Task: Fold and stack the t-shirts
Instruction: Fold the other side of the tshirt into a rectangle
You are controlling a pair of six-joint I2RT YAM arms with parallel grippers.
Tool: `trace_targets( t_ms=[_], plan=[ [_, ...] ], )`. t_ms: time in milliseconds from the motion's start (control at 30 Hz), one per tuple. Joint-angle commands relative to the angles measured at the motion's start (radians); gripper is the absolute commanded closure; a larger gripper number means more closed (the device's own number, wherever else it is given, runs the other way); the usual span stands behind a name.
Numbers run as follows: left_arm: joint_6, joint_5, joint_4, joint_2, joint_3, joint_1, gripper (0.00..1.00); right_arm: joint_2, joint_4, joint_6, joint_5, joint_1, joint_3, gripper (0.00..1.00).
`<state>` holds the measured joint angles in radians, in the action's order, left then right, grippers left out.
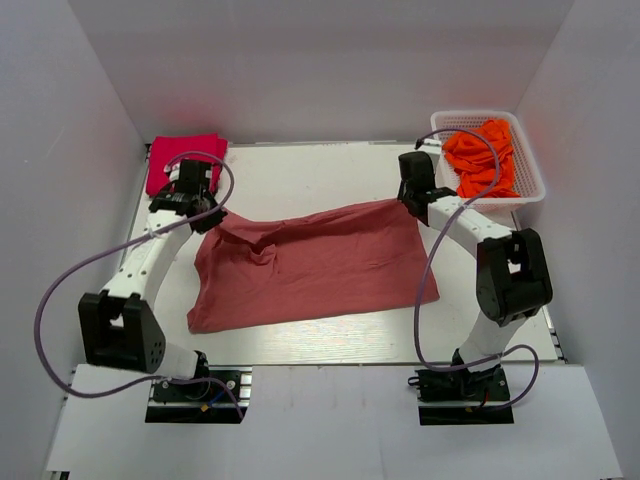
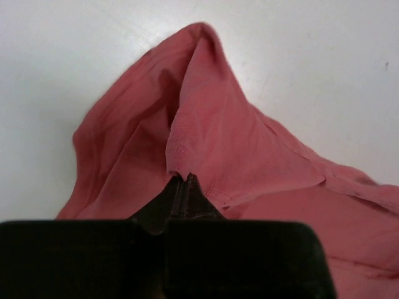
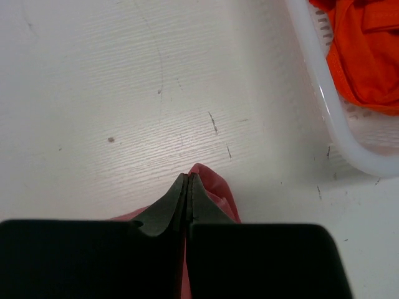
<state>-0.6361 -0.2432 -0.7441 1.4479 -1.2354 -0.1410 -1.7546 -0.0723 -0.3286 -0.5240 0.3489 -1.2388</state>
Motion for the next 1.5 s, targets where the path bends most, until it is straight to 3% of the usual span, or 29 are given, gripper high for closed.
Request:
trace_targets(
  t_ms=[0,233,400,667,700,800,833,867,900,933,1000,1167,1267,1333,1467],
  plan=[
    [-0.045,0.014,-0.122,-0.115,0.057,0.004,1.00,0.065,0.037,0.034,-0.011,0.012,0.054,1.00],
    [-0.106,0.047,-0.235,-0.291,0.232,-0.005,1.00,0.150,0.016,0.069,-0.010,0.012,0.120,1.00],
    [-0.135,0.180,-0.235,-0.385,0.376,-0.005,1.00,0.207,0.037,0.060,0.041,0.015,0.167,1.00],
    [-0.165,0.263,-0.215,-0.483,0.525,-0.016,1.00,0.268,0.035,0.051,0.021,0.013,0.274,1.00],
    [-0.177,0.263,-0.215,-0.483,0.525,-0.016,0.94,0.271,0.029,0.034,0.018,0.015,0.280,1.00],
    [-0.177,0.243,-0.247,-0.451,0.512,-0.016,0.64,0.271,-0.004,-0.033,0.007,0.018,0.328,1.00],
    [-0.177,0.243,-0.256,-0.440,0.511,-0.016,0.56,0.277,-0.010,-0.068,-0.017,0.016,0.337,0.92],
    [-0.177,0.243,-0.268,-0.428,0.499,-0.016,0.43,0.279,-0.047,-0.085,-0.030,0.015,0.358,0.73],
    [-0.177,0.243,-0.300,-0.428,0.482,-0.016,0.17,0.283,-0.058,-0.143,-0.059,0.016,0.377,0.33],
    [-0.177,0.222,-0.317,-0.419,0.472,-0.016,0.11,0.287,-0.070,-0.162,-0.097,0.007,0.387,0.10],
    [-0.177,0.197,-0.362,-0.419,0.426,-0.016,0.02,0.287,-0.138,-0.196,-0.152,0.012,0.375,0.10],
    [-0.122,0.151,-0.403,-0.408,0.289,-0.016,0.01,0.352,-0.189,-0.159,-0.157,0.015,0.328,0.10],
    [-0.096,0.153,-0.284,-0.357,0.289,-0.016,0.01,0.409,-0.117,-0.078,0.043,0.016,0.334,0.10],
    [-0.082,0.195,-0.109,-0.292,0.301,-0.016,0.01,0.415,-0.019,-0.023,0.192,0.021,0.354,0.10],
    [-0.082,0.300,0.176,-0.108,0.312,-0.016,0.01,0.316,0.039,-0.006,0.375,0.028,0.346,0.10]
  ],
)
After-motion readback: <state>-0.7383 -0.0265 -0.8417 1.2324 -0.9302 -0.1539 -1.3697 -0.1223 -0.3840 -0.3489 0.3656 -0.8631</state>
